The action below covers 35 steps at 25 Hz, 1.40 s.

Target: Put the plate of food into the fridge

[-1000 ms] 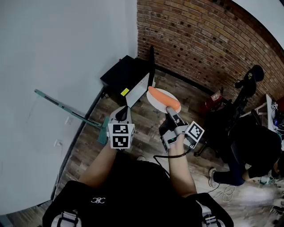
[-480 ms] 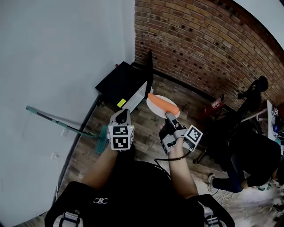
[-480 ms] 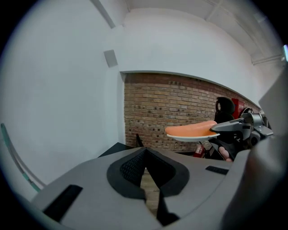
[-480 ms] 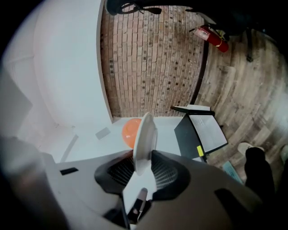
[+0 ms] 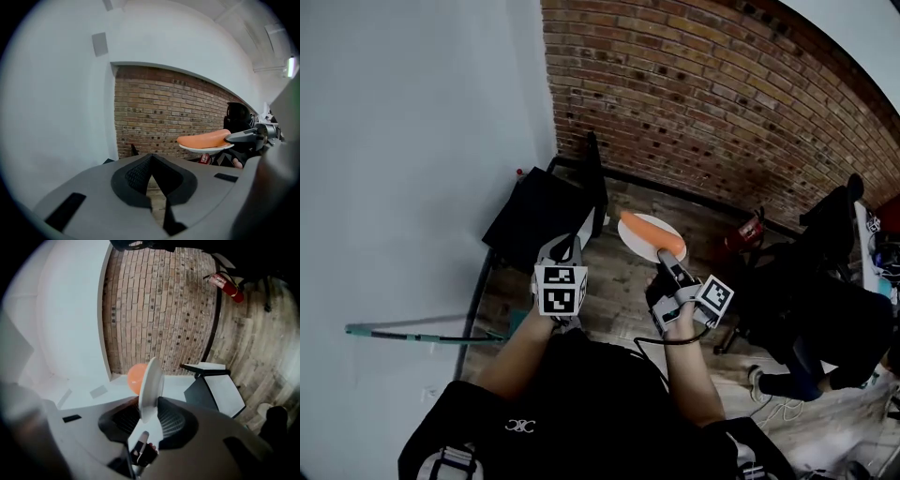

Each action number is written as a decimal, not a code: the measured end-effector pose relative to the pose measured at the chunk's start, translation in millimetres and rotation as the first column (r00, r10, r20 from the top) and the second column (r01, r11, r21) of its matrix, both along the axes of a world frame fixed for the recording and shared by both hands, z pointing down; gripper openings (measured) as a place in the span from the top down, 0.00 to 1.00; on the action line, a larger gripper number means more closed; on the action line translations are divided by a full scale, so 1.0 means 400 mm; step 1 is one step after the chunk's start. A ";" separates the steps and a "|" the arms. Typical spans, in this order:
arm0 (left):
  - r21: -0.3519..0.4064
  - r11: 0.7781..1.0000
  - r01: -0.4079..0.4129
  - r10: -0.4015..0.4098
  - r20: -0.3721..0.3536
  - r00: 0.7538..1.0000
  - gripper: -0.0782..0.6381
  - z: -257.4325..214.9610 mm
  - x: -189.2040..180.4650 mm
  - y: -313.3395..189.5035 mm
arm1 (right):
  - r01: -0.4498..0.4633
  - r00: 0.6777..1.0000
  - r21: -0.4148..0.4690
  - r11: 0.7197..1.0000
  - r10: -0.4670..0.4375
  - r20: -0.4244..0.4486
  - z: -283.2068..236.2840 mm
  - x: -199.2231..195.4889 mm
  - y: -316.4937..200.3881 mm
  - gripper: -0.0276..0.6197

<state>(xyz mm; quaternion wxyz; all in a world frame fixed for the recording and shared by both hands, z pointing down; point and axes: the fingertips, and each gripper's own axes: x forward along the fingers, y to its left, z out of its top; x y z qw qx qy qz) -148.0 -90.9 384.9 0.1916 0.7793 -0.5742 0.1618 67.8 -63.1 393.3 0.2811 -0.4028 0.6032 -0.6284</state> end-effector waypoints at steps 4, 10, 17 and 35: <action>-0.055 0.998 -0.031 0.032 0.016 0.999 0.90 0.062 -0.016 -0.087 | -0.008 0.998 -0.033 0.999 0.006 -0.057 0.063 -0.009 -0.068 0.78; -0.084 0.996 0.038 -0.033 0.059 0.998 0.90 0.230 -0.006 -0.213 | 0.043 0.991 -0.059 0.997 -0.051 -0.127 0.269 0.050 -0.171 0.78; -0.308 0.950 0.059 -0.063 -0.003 0.998 0.90 0.621 0.085 -0.178 | 0.259 0.951 -0.092 0.961 -0.271 -0.150 0.686 0.043 -0.199 0.78; -0.430 0.886 0.174 -0.153 0.083 0.985 0.90 1.128 0.089 -0.122 | 0.551 0.835 -0.115 0.827 -0.548 0.056 1.392 -0.384 -0.516 0.78</action>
